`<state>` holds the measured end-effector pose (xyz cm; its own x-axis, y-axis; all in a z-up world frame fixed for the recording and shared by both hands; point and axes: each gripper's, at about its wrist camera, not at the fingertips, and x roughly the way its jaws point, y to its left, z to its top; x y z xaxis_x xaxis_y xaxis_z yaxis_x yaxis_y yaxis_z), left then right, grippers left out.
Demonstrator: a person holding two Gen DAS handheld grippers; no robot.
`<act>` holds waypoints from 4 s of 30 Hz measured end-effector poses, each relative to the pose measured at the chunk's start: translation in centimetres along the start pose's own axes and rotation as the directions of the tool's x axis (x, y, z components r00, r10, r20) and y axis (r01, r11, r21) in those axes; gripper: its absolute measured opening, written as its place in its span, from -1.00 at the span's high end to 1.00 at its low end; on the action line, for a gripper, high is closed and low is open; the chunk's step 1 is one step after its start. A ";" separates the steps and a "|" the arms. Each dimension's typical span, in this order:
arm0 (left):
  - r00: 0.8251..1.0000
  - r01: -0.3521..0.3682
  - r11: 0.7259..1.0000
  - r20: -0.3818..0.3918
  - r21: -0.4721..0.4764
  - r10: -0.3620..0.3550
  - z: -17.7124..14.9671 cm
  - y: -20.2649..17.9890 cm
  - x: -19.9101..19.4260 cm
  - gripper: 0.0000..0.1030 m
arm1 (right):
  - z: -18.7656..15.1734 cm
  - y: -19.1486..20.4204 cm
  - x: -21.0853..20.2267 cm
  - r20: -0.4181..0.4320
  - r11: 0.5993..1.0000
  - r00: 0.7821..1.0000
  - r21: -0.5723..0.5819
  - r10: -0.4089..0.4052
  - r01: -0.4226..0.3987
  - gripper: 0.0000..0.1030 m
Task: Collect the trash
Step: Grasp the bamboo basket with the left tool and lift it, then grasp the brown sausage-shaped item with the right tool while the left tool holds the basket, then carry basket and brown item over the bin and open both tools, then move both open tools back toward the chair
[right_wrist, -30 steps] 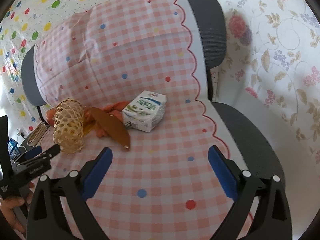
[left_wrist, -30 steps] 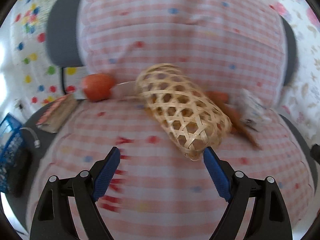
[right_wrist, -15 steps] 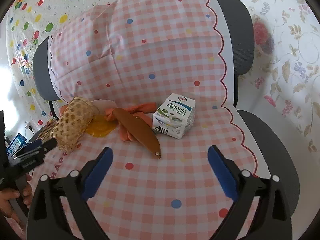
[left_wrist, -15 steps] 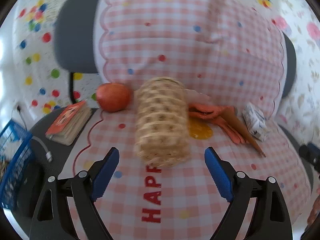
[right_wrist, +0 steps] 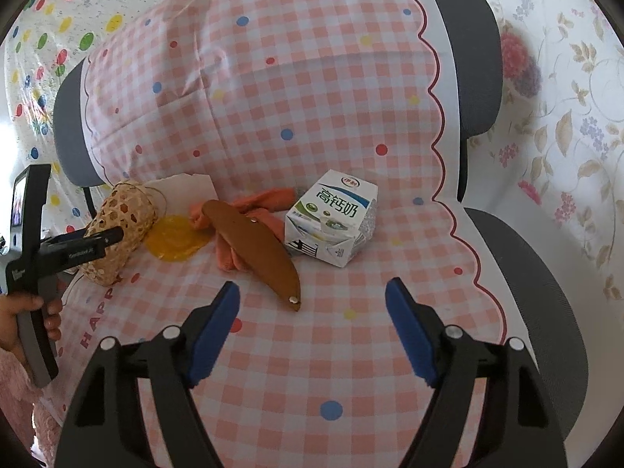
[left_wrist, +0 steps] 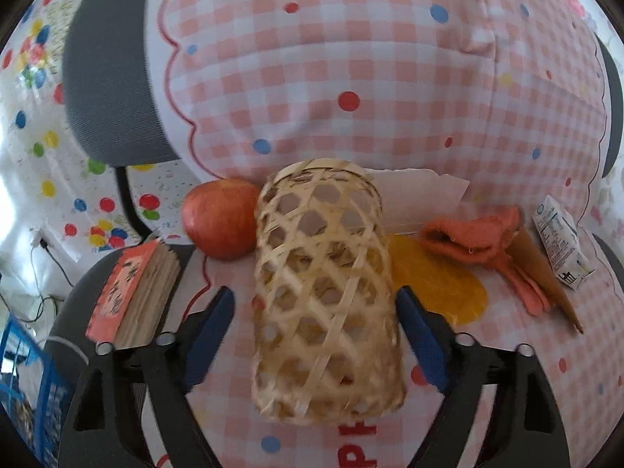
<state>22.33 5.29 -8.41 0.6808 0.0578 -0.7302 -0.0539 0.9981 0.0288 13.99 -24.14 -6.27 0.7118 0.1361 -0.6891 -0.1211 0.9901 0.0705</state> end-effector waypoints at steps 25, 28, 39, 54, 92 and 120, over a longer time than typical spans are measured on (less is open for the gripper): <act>0.970 0.214 0.976 0.126 -0.049 -0.207 -4.1 -0.9 -7.8 -0.37 | 1.4 5.9 8.8 -0.154 0.945 0.988 -0.324 -0.011 -0.040 0.36; 0.969 0.218 0.975 0.125 -0.042 -0.211 -4.2 -0.9 -7.7 -0.37 | 1.7 6.6 10.0 -0.156 0.935 0.987 -0.354 -0.032 -0.026 0.47; 0.967 0.213 0.976 0.152 -0.043 -0.204 -4.6 -0.4 -9.6 -0.37 | 3.4 4.4 5.3 -0.102 0.975 0.990 -0.191 0.096 -0.114 0.79; 0.903 0.372 0.922 0.187 0.104 -0.386 -10.3 -7.9 -17.3 -0.37 | -3.6 -1.0 -10.4 0.075 0.990 0.989 0.052 0.129 -0.133 0.80; 0.659 0.684 0.547 -0.088 0.482 -0.747 -25.3 -31.9 -25.9 -0.54 | -26.1 -13.9 -29.6 0.057 0.869 0.943 0.411 -0.327 0.277 0.75; 0.804 0.549 0.783 0.070 0.293 -0.590 -18.8 -20.1 -23.4 -0.69 | -19.7 -10.5 -27.8 0.115 0.917 0.948 0.311 -0.297 0.250 -0.04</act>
<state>-6.28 -16.54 -4.74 0.6304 -0.5413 -0.5564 0.5459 0.8187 -0.1779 -18.12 -38.94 -2.06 0.7902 -0.1615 -0.5912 0.2819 0.9523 0.1167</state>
